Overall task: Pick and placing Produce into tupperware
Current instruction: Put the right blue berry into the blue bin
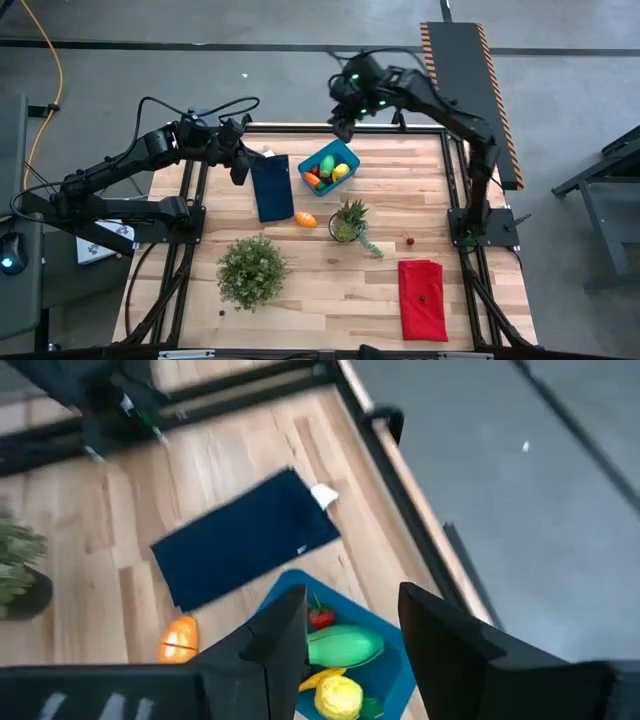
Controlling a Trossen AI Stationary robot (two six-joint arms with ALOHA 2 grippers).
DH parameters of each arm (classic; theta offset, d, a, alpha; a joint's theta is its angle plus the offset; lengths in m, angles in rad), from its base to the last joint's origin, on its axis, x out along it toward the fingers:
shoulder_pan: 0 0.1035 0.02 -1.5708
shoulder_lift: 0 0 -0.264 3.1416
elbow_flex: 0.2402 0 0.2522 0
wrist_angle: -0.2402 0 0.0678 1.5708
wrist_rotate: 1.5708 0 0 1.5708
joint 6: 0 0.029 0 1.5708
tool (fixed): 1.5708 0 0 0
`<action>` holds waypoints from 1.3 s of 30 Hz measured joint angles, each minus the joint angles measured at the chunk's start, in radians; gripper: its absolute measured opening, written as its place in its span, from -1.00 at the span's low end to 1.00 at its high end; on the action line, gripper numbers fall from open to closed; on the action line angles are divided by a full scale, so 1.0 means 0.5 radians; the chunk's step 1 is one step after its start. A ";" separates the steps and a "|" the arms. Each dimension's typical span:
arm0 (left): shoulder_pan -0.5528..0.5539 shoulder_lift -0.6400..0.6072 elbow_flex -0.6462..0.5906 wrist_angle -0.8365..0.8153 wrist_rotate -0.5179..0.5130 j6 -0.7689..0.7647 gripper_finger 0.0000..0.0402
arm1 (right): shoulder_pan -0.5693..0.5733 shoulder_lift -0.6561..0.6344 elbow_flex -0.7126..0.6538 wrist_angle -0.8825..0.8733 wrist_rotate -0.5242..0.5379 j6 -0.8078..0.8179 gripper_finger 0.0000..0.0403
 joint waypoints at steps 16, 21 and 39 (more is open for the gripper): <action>0.000 0.000 0.000 0.001 0.135 -0.002 -1.00 | -0.002 -0.602 0.000 -0.578 -0.098 -0.205 -0.25; 0.000 0.000 0.000 0.041 0.119 -0.016 -1.00 | -0.002 -0.765 0.000 -0.642 -0.098 -0.193 -0.25; 0.000 -0.001 0.000 0.195 0.161 -0.425 -1.00 | 0.029 -1.296 -0.001 -0.852 -0.104 0.078 -0.25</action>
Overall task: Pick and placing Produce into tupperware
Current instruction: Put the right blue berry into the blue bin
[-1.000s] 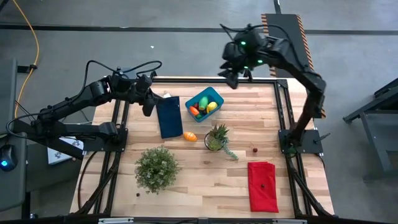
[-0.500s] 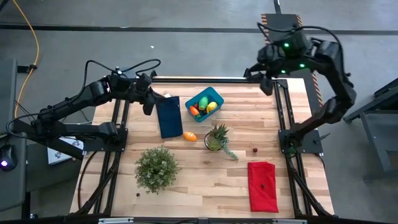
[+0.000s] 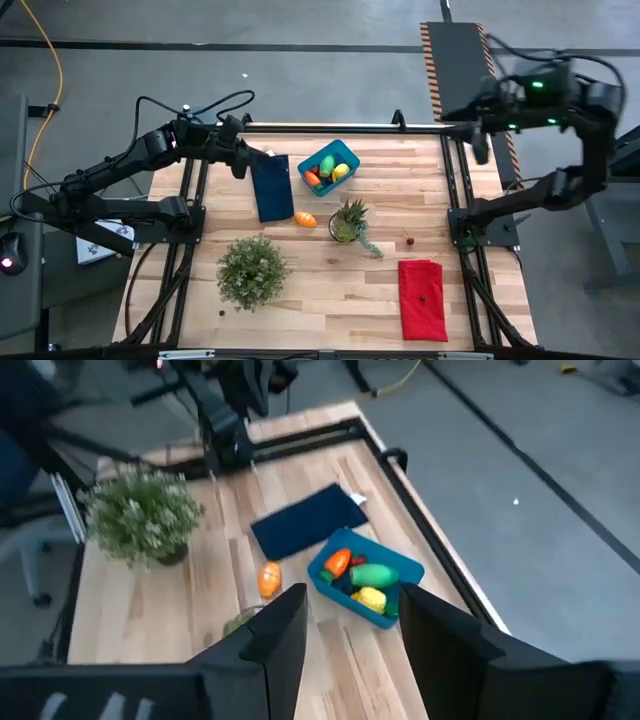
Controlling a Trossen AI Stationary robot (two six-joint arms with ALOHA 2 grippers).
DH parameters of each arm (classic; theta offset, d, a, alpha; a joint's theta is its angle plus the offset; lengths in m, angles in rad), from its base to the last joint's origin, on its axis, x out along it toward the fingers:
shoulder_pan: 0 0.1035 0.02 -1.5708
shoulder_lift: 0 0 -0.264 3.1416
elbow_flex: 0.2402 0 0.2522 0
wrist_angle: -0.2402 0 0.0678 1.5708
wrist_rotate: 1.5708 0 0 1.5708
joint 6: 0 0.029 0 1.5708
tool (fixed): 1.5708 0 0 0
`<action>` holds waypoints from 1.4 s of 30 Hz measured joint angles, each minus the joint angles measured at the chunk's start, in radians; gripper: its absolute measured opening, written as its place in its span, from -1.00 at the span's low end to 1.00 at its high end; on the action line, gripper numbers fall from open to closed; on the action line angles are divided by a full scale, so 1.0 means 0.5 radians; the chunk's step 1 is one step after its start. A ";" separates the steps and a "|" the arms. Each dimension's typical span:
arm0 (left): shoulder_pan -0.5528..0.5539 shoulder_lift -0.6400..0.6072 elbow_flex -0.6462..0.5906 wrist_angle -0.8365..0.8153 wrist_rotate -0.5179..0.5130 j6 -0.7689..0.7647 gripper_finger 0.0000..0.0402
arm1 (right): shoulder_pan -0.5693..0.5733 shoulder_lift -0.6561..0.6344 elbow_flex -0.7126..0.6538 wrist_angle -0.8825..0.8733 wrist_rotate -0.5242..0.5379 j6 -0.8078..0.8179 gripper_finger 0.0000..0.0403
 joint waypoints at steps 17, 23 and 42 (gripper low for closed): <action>0.000 0.000 0.000 0.005 0.029 -0.019 -1.00 | 0.000 -1.040 -1.491 0.662 -0.065 0.669 -0.25; 0.000 0.000 0.000 0.005 0.029 -0.047 -1.00 | 0.000 -1.315 -1.962 0.813 -0.256 0.879 -0.25; 0.000 0.000 0.000 0.002 0.165 -0.050 -1.00 | 0.006 -1.547 -2.506 0.848 -0.494 1.049 -0.25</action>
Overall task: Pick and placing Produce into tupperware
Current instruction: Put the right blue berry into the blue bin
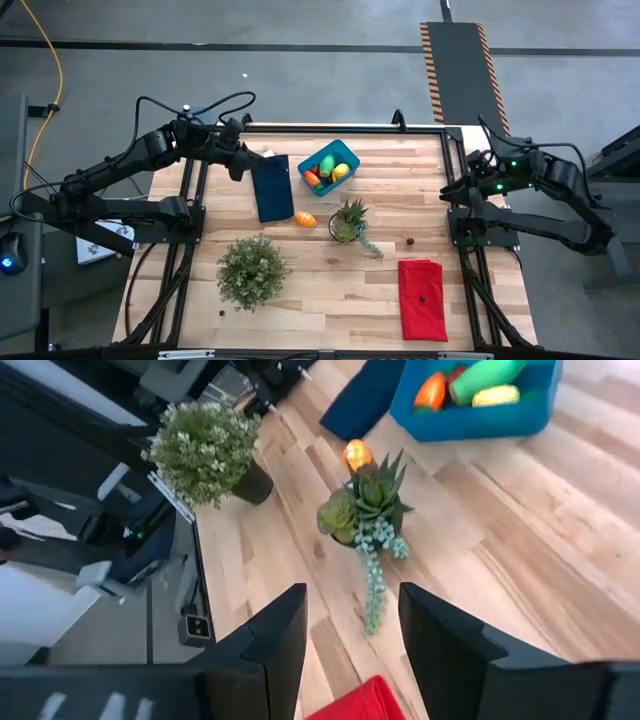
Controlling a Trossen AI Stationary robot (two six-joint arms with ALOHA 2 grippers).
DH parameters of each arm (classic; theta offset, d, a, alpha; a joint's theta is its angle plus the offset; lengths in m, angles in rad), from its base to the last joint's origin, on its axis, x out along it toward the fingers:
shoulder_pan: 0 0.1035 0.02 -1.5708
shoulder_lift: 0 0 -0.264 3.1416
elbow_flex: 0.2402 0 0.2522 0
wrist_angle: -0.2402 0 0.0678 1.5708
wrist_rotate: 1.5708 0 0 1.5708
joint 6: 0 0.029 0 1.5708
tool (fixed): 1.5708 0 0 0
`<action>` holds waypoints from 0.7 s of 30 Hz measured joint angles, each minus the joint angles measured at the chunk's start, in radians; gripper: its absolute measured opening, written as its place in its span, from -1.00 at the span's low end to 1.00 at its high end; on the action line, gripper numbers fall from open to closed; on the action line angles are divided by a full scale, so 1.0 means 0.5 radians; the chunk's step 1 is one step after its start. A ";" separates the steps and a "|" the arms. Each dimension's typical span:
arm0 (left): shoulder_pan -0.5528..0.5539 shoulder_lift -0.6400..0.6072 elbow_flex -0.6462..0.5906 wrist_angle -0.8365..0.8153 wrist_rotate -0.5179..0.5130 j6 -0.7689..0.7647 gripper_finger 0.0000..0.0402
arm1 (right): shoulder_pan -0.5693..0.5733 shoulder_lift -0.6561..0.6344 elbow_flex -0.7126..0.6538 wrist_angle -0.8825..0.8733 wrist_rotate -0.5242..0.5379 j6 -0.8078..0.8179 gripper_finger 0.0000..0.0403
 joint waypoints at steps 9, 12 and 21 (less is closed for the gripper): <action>0.000 0.000 0.000 -0.031 -0.001 0.022 -1.00 | 0.138 0.003 -0.019 -0.159 0.033 0.122 -0.25; 0.000 0.000 0.000 -0.031 -0.001 0.023 -1.00 | 0.190 0.003 -0.019 -0.189 0.083 0.172 -0.25; 0.000 0.000 0.000 -0.036 -0.001 0.045 -1.00 | 0.363 0.105 -0.019 -0.232 0.174 0.429 -0.25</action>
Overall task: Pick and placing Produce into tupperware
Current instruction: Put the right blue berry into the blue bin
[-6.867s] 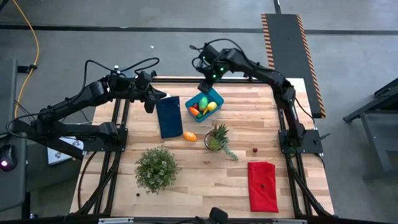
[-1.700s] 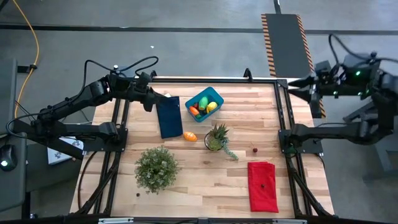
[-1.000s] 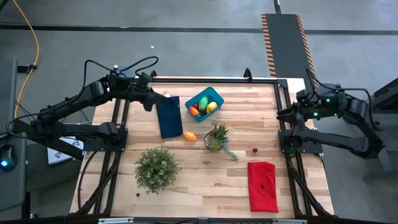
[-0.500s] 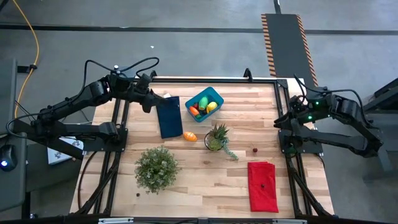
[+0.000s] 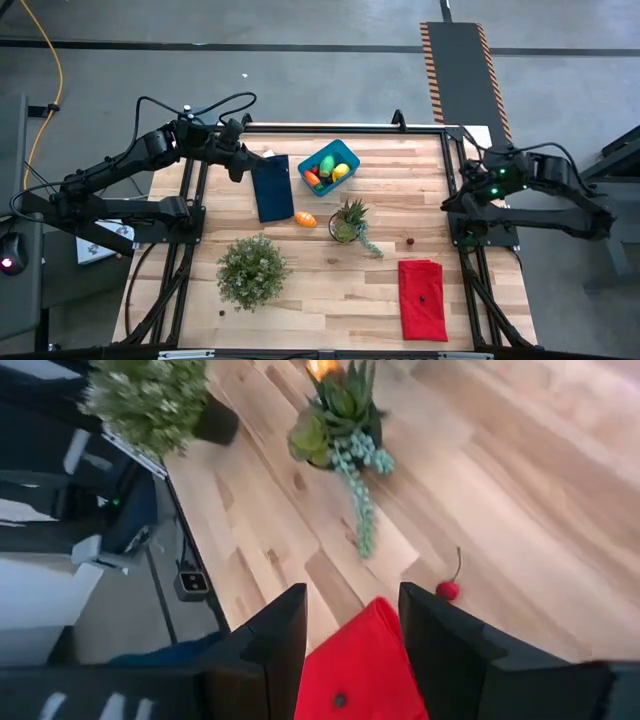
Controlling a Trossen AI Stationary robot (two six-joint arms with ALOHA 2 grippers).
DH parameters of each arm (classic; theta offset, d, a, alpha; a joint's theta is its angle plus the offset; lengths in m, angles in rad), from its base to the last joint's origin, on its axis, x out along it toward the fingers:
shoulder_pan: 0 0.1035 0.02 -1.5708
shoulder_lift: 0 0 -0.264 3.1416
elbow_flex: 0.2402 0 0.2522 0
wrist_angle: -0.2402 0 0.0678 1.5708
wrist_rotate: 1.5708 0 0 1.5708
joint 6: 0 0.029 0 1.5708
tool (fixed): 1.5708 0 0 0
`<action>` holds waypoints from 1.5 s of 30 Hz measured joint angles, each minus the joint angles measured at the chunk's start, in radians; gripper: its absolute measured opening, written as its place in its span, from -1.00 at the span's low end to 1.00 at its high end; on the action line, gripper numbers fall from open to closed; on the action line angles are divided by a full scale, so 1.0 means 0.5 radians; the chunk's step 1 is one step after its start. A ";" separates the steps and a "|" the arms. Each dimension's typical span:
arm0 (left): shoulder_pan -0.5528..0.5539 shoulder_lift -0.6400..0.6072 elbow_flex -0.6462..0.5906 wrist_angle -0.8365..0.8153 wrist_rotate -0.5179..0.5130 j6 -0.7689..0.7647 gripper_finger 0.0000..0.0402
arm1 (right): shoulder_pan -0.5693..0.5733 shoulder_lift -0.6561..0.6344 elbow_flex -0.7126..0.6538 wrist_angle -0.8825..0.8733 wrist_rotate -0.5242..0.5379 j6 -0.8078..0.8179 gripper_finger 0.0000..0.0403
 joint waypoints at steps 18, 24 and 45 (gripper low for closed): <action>0.000 0.000 0.000 -0.263 0.033 0.191 -1.00 | 0.938 0.597 0.000 -0.143 0.386 1.173 -0.32; 0.000 0.000 0.000 -0.263 0.120 0.271 -1.00 | 1.303 0.770 0.000 -0.130 0.450 1.801 -0.32; 0.000 0.000 0.000 -0.263 0.235 0.536 -1.00 | 1.757 1.436 0.001 0.373 0.468 2.240 -0.32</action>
